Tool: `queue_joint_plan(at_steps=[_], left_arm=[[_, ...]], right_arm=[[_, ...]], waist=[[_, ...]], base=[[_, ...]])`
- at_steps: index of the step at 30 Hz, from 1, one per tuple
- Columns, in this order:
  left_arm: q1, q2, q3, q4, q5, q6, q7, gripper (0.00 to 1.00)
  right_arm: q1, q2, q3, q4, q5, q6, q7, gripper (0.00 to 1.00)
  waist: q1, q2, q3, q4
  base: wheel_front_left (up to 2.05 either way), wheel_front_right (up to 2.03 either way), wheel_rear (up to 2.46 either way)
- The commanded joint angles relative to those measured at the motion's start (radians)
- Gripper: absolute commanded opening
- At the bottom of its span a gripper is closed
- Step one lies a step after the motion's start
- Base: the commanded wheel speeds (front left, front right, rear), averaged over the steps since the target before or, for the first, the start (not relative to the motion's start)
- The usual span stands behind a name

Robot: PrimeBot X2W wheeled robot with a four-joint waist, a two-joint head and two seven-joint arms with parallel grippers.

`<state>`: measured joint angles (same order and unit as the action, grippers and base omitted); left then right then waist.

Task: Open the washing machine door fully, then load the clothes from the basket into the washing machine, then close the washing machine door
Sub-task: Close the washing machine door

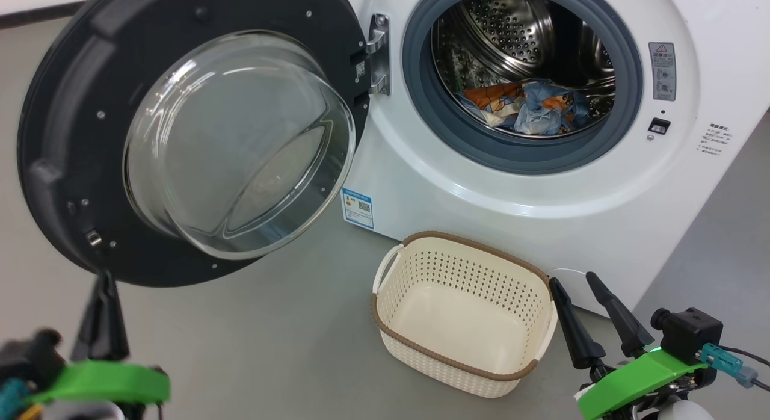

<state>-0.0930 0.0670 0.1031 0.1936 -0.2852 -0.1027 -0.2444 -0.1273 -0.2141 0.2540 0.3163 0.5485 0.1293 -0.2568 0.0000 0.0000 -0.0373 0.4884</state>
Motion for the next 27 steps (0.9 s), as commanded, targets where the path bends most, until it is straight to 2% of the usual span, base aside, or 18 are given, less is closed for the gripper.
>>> queue_joint_plan(at_steps=[1,9,13,16,22,23,27], left_arm=[[-0.075,0.04,0.042,-0.045,-0.023,-0.007,0.009,0.0],[-0.252,0.149,0.085,-0.12,-0.218,-0.025,0.11,0.0],[-0.371,0.184,0.138,-0.134,-0.41,-0.027,0.157,0.0],[-0.455,0.244,0.17,-0.117,-0.533,-0.027,0.183,0.0],[-0.57,0.373,0.239,0.013,-0.753,-0.028,0.208,0.0],[-0.6,0.405,0.273,0.085,-0.812,-0.028,0.219,0.0],[-0.654,0.453,0.333,0.27,-0.898,-0.028,0.247,0.0]], right_arm=[[-0.007,-0.011,0.019,-0.022,0.006,0.001,-0.005,1.0],[-0.013,-0.028,0.031,-0.019,0.005,0.001,-0.005,1.0],[-0.018,-0.044,0.04,-0.017,0.006,0.001,-0.005,1.0],[-0.025,-0.054,0.053,-0.016,0.006,0.001,-0.005,1.0],[-0.036,-0.074,0.069,-0.011,0.007,0.001,-0.005,1.0],[-0.038,-0.083,0.072,-0.011,0.007,0.001,-0.005,1.0],[-0.051,-0.104,0.084,-0.012,0.008,0.001,-0.005,1.0]], waist=[[0.0,0.0,-0.001,-0.002],[0.0,0.0,0.01,-0.034],[0.0,0.0,0.021,-0.055],[0.0,0.0,0.027,-0.078],[0.0,0.0,0.042,-0.134],[0.0,0.0,0.049,-0.151],[0.0,0.0,0.07,-0.181]], base=[[0.0,0.0,0.0],[0.0,0.0,0.0],[0.0,0.0,0.0],[0.0,0.0,0.0],[0.0,0.0,0.0],[0.0,0.0,0.0],[0.0,0.0,0.0]])
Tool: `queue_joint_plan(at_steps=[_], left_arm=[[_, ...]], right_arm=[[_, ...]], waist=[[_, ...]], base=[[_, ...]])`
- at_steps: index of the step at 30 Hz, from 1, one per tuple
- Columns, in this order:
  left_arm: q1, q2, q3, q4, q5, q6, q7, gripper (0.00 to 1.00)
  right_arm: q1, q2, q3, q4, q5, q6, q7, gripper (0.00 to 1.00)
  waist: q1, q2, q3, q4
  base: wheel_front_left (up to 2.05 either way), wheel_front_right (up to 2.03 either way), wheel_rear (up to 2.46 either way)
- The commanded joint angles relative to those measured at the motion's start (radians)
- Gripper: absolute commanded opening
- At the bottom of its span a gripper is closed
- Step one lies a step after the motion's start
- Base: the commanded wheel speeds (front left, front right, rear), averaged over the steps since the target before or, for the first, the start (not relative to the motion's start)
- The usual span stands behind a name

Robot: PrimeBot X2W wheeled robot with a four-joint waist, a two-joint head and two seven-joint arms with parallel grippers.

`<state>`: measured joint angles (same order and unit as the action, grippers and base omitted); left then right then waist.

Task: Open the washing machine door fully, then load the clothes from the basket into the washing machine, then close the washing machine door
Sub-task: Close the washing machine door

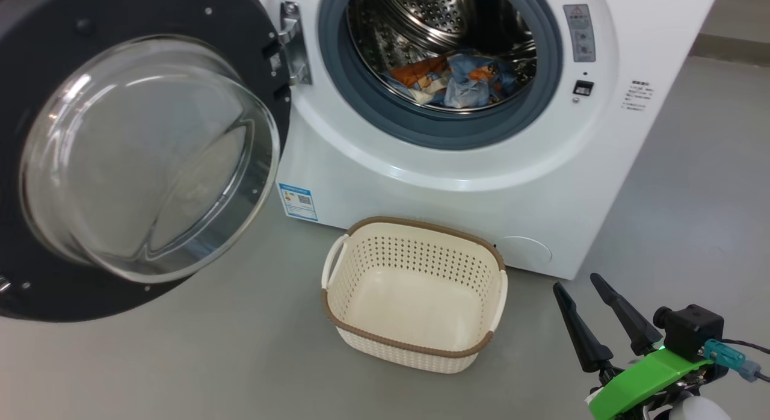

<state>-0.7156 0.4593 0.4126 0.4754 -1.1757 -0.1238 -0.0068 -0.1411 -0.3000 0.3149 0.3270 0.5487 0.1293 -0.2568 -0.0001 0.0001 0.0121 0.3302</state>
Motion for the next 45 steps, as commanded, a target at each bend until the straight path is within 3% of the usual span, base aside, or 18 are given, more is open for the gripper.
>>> queue_joint_plan(at_steps=[1,8,15,30,38,45], left_arm=[[-0.041,0.077,0.033,0.039,-0.018,-0.007,0.019,0.0],[-0.081,0.163,0.116,0.325,-0.067,-0.007,0.001,0.0],[-0.086,0.211,0.156,0.452,-0.094,-0.007,-0.014,0.0],[-0.104,0.21,0.132,0.589,-0.104,-0.007,-0.007,0.0],[-0.088,0.192,0.083,0.621,-0.101,-0.007,0.113,0.0],[-0.046,0.164,0.004,0.576,-0.104,-0.007,0.349,0.0]], right_arm=[[-0.042,-0.023,0.027,-0.024,0.008,0.001,-0.005,1.0],[-0.068,-0.06,0.037,-0.027,0.008,0.001,-0.005,1.0],[-0.076,-0.083,0.025,-0.041,0.004,0.001,-0.005,1.0],[-0.101,-0.094,0.017,-0.052,-0.007,0.001,-0.005,1.0],[-0.097,-0.092,0.018,-0.042,-0.004,0.001,-0.005,1.0],[-0.083,-0.077,0.017,-0.037,0.002,0.001,-0.005,1.0]], waist=[[0.0001,-0.0001,0.027,-0.031],[0.0001,-0.0001,0.073,-0.093],[0.0001,-0.0001,0.123,-0.127],[0.0001,-0.0001,0.188,-0.138],[0.0001,-0.0001,0.174,-0.132],[0.0001,-0.0001,0.138,-0.112]], base=[[0.0,0.0,0.0],[0.0,0.0,0.0],[0.0,0.0,0.0],[0.0,0.0,0.0],[0.0,0.0,0.0],[0.0,0.0,0.0]])
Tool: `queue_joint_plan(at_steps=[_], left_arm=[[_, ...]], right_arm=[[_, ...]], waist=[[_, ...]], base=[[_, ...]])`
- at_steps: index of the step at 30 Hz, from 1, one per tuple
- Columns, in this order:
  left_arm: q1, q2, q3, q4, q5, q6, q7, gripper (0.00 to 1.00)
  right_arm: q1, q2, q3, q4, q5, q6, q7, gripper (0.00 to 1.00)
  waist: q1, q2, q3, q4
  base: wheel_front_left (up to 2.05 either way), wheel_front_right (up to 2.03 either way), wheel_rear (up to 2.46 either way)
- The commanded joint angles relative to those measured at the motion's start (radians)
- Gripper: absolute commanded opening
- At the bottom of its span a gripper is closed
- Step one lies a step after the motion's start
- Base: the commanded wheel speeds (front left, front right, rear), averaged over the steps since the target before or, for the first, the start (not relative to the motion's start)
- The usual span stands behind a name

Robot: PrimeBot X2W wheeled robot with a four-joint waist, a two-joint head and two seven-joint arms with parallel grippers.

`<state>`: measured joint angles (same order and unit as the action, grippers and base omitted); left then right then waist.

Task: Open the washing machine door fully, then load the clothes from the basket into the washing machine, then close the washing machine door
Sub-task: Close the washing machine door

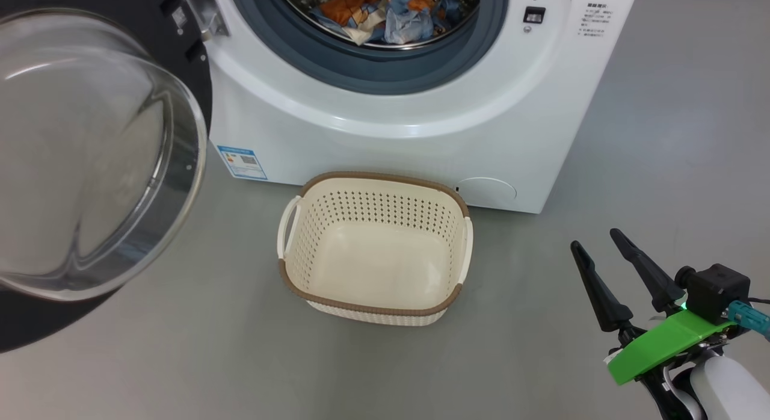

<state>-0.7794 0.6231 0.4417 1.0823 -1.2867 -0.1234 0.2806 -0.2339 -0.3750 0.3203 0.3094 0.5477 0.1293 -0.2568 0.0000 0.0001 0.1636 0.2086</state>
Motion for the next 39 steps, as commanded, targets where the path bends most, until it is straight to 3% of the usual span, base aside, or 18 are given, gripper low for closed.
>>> queue_joint_plan(at_steps=[1,14,23,30,39], left_arm=[[0.028,-0.004,-0.038,-0.045,0.008,-0.007,0.092,0.0],[0.116,-0.043,-0.088,-0.136,-0.062,-0.006,0.414,0.0],[0.186,-0.092,-0.12,-0.32,-0.124,0.023,0.644,0.0],[0.322,-0.126,-0.104,-0.57,-0.201,0.097,0.786,0.0],[0.464,-0.215,-0.146,-0.917,-0.219,0.203,0.843,0.0]], right_arm=[[0.012,0.001,0.012,-0.018,0.004,0.001,-0.005,1.0],[0.054,0.055,0.014,-0.002,0.014,0.001,-0.005,1.0],[0.085,0.102,0.004,0.002,0.02,0.001,-0.005,1.0],[0.111,0.127,-0.023,-0.006,0.02,0.001,-0.005,1.0],[0.102,0.157,-0.029,-0.011,0.014,0.001,-0.005,1.0]], waist=[[0.0,-0.0001,-0.02,0.013],[0.0,-0.0001,-0.125,0.058],[0.0,-0.0001,-0.187,0.069],[0.0,-0.0001,-0.196,0.052],[0.0,-0.0001,-0.188,0.012]], base=[[0.0,0.0,0.0],[0.0,0.0,0.0],[0.0,0.0,0.0],[0.0,0.0,0.0],[0.0,0.0,0.0]])
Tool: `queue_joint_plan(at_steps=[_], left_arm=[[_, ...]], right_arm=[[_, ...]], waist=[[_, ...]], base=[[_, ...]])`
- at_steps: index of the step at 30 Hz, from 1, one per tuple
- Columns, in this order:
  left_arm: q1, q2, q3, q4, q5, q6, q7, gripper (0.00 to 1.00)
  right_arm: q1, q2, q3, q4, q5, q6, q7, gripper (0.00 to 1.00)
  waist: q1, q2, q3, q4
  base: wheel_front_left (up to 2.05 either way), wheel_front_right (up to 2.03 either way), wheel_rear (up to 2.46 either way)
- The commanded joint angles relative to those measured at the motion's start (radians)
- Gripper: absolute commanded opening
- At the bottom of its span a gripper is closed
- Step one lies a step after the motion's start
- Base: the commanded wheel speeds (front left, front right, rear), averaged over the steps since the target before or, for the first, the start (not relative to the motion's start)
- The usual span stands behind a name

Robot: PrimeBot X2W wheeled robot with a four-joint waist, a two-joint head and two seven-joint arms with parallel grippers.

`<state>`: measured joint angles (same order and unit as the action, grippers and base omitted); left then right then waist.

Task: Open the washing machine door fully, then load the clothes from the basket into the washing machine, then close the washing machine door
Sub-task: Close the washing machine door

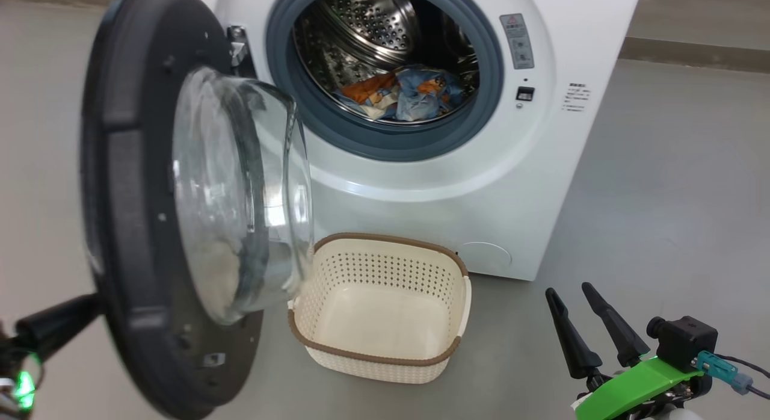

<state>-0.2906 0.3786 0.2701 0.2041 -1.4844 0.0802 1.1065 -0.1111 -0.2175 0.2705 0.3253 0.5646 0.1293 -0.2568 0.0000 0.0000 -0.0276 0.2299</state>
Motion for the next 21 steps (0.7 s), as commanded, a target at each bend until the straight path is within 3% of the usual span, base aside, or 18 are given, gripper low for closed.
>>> queue_joint_plan(at_steps=[1,6,12,21], left_arm=[[-0.017,0.018,0.019,-0.068,-0.023,0.009,0.019,0.0],[0.004,-0.044,-0.019,-0.176,-0.02,0.039,0.008,0.0],[0.002,-0.098,-0.028,-0.213,-0.02,0.053,-0.029,0.0],[-0.009,-0.135,-0.026,-0.219,-0.014,0.035,-0.07,0.0]], right_arm=[[-0.023,0.001,0.021,-0.028,-0.003,0.001,-0.005,1.0],[-0.028,0.015,0.021,-0.026,-0.004,0.001,-0.005,1.0],[-0.036,0.02,0.021,-0.028,-0.008,0.001,-0.005,1.0],[-0.04,0.021,0.032,-0.026,-0.006,0.001,-0.005,1.0]], waist=[[0.0,0.0,0.005,-0.015],[0.0,0.0,0.013,-0.063],[0.0,0.0,0.014,-0.136],[0.0,0.0,0.016,-0.237]], base=[[0.0,0.0,0.0],[0.0,0.0,0.0],[0.0,0.0,0.0],[0.0,0.0,0.0]])
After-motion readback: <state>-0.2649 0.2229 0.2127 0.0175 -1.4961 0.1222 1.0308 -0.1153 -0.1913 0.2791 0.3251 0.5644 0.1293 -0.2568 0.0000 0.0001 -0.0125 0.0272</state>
